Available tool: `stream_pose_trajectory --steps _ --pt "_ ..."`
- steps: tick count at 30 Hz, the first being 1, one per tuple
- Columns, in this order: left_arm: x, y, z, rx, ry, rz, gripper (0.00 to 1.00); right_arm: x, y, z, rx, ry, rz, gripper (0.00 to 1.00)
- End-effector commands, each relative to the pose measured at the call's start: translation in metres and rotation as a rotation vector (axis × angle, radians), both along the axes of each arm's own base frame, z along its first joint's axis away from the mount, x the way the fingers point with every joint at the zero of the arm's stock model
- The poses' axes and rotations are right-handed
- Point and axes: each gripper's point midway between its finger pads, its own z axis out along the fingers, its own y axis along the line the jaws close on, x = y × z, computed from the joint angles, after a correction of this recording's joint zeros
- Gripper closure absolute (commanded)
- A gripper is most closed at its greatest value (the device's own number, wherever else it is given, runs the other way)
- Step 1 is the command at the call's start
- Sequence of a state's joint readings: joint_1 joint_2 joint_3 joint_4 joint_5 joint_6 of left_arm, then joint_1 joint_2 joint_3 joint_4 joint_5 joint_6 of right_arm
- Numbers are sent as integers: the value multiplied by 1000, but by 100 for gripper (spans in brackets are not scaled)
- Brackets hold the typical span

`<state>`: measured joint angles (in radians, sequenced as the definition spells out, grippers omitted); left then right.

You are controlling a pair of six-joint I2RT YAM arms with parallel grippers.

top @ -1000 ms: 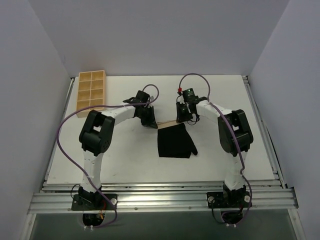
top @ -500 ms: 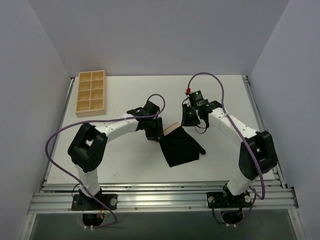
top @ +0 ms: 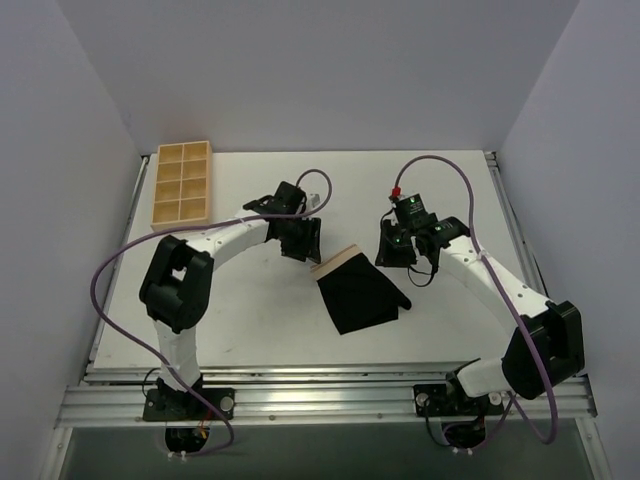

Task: Roll the underwear
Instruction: Fold the underwear

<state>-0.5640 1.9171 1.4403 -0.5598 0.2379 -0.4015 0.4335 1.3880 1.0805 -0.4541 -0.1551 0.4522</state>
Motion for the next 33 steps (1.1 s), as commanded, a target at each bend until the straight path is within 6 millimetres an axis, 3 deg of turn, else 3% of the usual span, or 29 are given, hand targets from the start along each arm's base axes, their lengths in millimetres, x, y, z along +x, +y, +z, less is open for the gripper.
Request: stream_pose_trajectory --steps 1,5,14,23,33 --pt "6 -21 12 -78 -52 -146 44 -11 -8 4 -19 18 -24 80" --pt "4 -29 3 -114 -46 -223 43 -13 -10 7 -21 17 -20 80" --pt "15 -16 -20 -17 -58 -233 43 -21 -14 9 -30 21 -15 80" --pt "16 -21 -34 -22 -81 -284 46 -27 -20 11 -42 20 -18 81" --pt "12 -20 -41 17 -94 -325 63 -28 -24 14 -46 14 -32 81"
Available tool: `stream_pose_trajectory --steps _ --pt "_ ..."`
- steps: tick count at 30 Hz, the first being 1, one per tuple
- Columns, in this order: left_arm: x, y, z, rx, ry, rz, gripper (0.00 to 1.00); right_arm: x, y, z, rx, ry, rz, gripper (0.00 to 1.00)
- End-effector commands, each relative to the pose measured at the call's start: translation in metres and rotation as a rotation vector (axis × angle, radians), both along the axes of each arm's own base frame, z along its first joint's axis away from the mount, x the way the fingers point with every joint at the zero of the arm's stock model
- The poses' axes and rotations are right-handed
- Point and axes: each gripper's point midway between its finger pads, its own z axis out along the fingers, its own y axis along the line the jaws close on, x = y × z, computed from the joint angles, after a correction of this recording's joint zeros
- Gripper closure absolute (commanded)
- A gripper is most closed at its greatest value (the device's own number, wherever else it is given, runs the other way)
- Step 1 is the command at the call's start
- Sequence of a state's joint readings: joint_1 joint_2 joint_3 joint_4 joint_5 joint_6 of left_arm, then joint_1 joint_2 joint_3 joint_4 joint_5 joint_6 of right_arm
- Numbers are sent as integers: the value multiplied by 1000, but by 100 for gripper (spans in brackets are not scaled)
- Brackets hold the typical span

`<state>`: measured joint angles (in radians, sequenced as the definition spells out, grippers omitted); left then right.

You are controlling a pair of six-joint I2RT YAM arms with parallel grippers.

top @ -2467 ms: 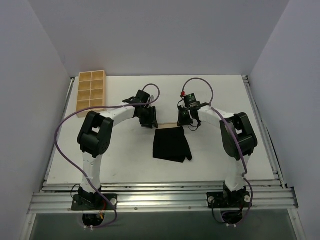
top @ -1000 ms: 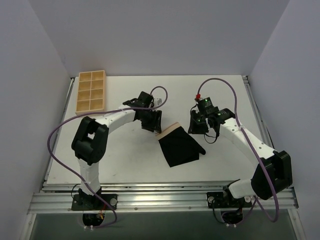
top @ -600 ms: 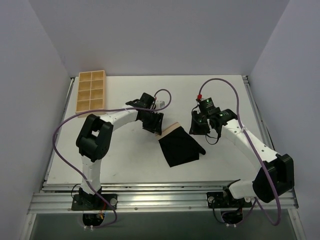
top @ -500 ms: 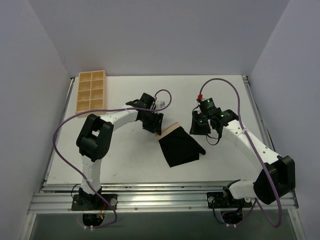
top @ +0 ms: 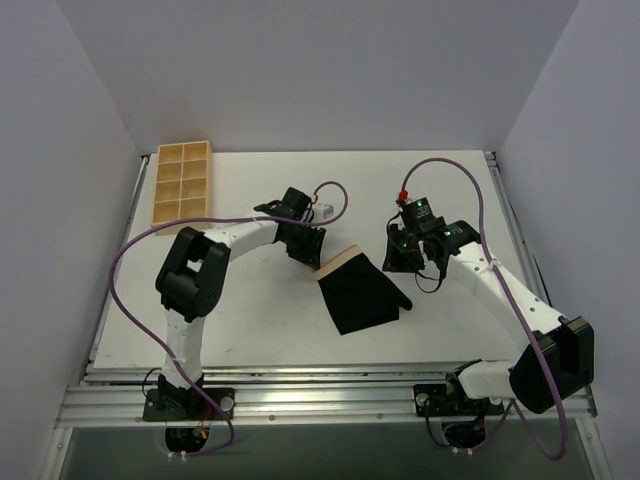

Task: Roll the underwear
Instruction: Fold the underwear

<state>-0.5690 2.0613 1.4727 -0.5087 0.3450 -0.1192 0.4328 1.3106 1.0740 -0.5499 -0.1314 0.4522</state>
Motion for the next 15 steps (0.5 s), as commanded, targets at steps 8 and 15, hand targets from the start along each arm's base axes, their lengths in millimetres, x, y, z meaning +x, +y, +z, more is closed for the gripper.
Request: stream_pose_trajectory --steps 8,15 --pt "-8 -4 -2 -18 -28 -15 85 -6 -10 3 -11 -6 -30 81" --pt "-20 13 8 -6 -36 91 98 -14 0 -9 -22 14 24 80"
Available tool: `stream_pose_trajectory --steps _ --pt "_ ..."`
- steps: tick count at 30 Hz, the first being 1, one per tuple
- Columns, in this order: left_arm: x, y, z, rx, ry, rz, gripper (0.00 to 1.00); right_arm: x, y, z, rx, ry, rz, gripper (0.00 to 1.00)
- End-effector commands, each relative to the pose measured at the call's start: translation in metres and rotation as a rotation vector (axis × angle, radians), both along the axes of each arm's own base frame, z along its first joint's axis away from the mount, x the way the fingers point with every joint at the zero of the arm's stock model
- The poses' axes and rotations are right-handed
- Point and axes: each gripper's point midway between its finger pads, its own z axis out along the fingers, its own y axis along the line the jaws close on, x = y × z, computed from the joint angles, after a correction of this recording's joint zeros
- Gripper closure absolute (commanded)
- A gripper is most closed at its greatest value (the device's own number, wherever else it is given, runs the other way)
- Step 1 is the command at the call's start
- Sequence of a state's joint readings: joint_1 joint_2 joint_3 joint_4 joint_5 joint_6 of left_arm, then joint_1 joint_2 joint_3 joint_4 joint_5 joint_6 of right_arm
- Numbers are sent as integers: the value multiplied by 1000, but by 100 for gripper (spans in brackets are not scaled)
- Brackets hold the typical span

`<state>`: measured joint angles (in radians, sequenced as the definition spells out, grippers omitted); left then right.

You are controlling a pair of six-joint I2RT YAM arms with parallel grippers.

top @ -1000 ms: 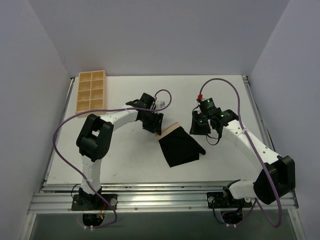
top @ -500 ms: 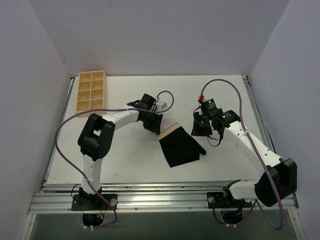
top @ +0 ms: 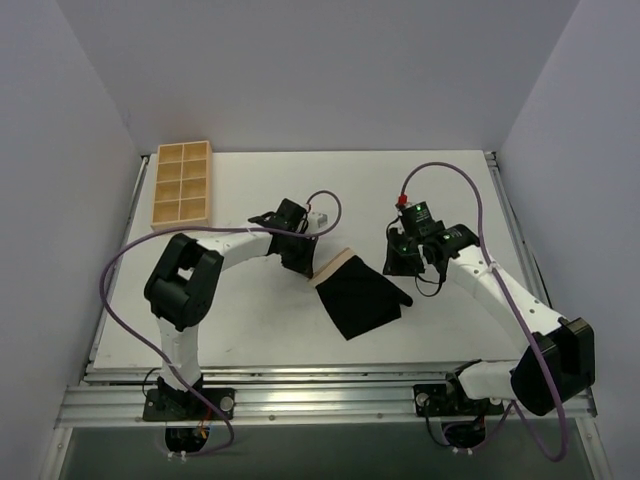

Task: Roll the underwear
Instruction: Fold the underwear

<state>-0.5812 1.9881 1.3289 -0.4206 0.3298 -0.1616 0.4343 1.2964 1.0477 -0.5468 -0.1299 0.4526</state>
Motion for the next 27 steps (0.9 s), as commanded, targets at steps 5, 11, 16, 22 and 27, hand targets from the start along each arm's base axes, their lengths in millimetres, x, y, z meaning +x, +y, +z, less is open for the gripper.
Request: stream_pose_trajectory --steps 5,11,16,22,27 --pt "-24 30 1 54 39 193 98 -31 34 -22 -22 18 149 79" --pt "-46 31 -2 17 127 287 98 -44 50 -50 -78 39 240 78" --pt "-51 36 12 4 124 311 96 -57 58 -75 -141 70 318 78" --pt "-55 34 29 -30 106 289 62 -68 57 -92 -187 106 310 77" --pt "-57 36 49 -65 35 237 51 -65 64 -86 -150 97 275 78"
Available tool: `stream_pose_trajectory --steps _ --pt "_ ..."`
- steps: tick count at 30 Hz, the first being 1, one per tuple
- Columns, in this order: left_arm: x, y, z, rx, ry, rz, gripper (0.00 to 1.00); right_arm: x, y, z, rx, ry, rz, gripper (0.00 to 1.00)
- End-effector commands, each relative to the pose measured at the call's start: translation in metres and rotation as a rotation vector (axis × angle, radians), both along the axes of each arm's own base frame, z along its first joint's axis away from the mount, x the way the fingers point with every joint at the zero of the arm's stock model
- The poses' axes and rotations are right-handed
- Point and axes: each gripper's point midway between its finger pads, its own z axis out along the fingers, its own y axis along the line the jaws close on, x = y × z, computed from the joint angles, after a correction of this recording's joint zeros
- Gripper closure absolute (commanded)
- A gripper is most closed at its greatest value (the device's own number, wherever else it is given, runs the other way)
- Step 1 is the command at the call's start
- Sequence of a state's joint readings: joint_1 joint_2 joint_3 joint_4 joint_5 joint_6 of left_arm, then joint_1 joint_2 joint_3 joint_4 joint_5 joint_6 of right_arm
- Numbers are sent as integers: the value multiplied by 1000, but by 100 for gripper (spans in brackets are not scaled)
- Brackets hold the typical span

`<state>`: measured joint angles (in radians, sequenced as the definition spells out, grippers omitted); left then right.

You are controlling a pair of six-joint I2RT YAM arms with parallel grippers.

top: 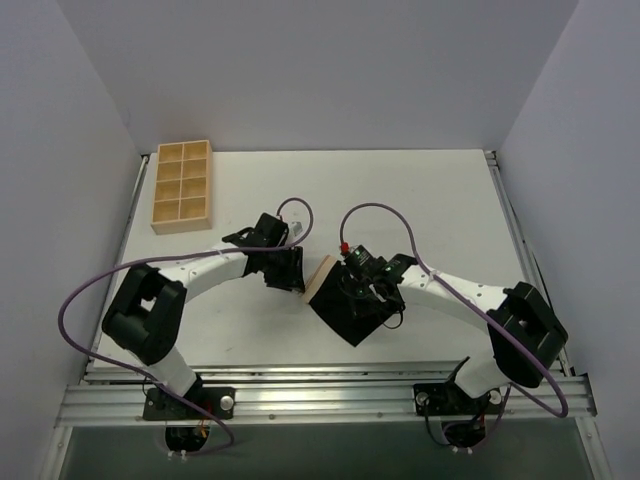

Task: Roll the underwear
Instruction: Fold the underwear

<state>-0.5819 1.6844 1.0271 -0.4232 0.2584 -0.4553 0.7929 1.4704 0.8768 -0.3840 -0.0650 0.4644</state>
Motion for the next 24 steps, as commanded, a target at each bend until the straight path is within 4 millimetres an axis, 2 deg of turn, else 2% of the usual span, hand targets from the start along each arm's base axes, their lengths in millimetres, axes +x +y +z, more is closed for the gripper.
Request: stream_pose_trajectory --steps 1,6,13,17,20,24 --pt "3 -4 29 -47 -87 -49 50 5 1 6 2 -25 -43 77" --pt "-5 -8 20 -39 -53 -118 51 7 3 9 11 -28 -53 78" --pt "-10 -13 -4 30 -24 -175 50 6 2 15 21 -38 -65 78" --pt "-1 -15 -11 49 -46 -175 46 6 0 19 20 -46 -69 78" --pt "5 -11 -24 105 -33 -163 46 4 -3 19 16 -45 -72 78" --pt "16 -7 -25 147 -58 -145 45 3 -6 18 8 -46 -74 78"
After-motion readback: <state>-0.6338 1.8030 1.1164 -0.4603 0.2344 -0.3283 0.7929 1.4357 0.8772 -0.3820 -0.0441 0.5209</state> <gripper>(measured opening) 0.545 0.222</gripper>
